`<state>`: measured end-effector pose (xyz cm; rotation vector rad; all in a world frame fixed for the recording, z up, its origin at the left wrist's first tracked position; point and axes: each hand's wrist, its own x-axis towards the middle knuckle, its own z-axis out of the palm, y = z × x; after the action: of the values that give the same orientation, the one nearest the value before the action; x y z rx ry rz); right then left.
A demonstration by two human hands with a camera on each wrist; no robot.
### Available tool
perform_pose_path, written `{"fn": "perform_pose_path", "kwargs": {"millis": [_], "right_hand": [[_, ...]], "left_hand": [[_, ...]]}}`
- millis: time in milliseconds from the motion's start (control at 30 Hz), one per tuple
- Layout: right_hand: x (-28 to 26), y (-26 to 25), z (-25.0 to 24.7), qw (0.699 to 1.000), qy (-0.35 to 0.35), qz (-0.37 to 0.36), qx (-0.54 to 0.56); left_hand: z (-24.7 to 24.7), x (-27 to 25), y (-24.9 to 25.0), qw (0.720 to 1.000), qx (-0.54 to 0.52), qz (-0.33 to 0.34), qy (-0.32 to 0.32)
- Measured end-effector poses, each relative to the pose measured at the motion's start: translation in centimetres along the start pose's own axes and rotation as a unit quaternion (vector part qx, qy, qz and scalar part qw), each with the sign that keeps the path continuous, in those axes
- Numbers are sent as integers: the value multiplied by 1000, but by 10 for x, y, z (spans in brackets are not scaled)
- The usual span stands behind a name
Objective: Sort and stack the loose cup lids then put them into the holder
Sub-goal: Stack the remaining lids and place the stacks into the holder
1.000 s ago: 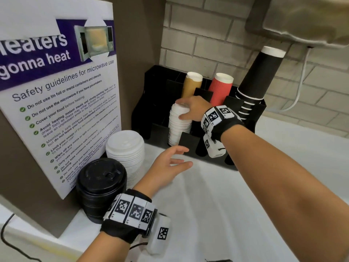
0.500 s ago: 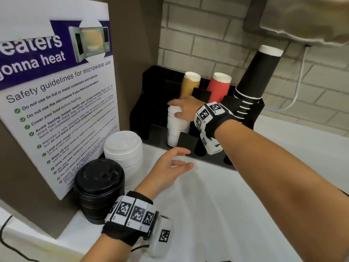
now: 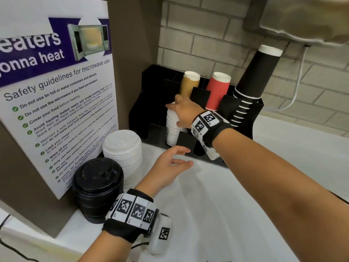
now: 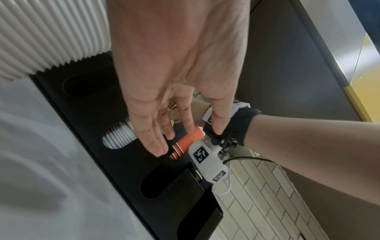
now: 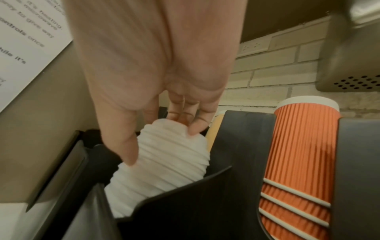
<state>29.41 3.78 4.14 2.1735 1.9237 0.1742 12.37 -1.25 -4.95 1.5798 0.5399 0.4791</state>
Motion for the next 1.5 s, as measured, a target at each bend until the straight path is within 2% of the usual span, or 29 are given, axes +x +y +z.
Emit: {"fn": "perform_pose_path", "kwargs": {"millis": [100, 167, 233, 300, 367, 433, 467, 533, 600, 733, 867, 967, 1033, 1267, 1400, 1500], "right_hand": [[-6, 4, -4, 999, 26, 3, 42], [-13, 8, -7, 989, 78, 10, 125], [-23, 12, -10, 964, 140, 24, 227], [-38, 13, -10, 938, 167, 48, 300], [-58, 6, -7, 939, 105, 51, 324], [-79, -14, 2, 952, -19, 14, 306], [-89, -29, 8, 948, -81, -19, 308], [-104, -60, 22, 919, -194, -90, 330], [-113, -90, 37, 893, -268, -130, 338], [-113, -134, 55, 878, -281, -166, 350], [-103, -164, 56, 880, -230, -169, 379], [-100, -172, 55, 832, -211, -172, 483], [-99, -172, 56, 813, -211, -164, 517], [-97, -168, 64, 822, -204, -124, 517], [-103, -149, 62, 863, -184, -110, 458], [-109, -126, 62, 875, -179, -94, 441]], "left_hand": [[1, -1, 5, 1000, 9, 4, -4], [3, -2, 16, 999, 32, 20, -20], [2, -4, 35, 994, 74, 53, -56], [-3, -9, 60, 984, 119, 89, -102], [-12, -15, 86, 970, 175, 111, -129], [-26, -22, 108, 948, 262, 114, -138], [-33, -26, 116, 935, 310, 103, -142], [-48, -34, 126, 901, 405, 63, -140], [-64, -44, 130, 866, 488, 20, -108], [-89, -66, 125, 798, 592, -103, -34], [-103, -80, 117, 738, 639, -217, -29], [-108, -86, 106, 728, 635, -253, -59], [-108, -89, 98, 722, 639, -257, -67], [-93, -88, 82, 689, 675, -254, -72], [-83, -85, 79, 708, 673, -197, -81], [-69, -77, 78, 725, 664, -158, -93]]}}
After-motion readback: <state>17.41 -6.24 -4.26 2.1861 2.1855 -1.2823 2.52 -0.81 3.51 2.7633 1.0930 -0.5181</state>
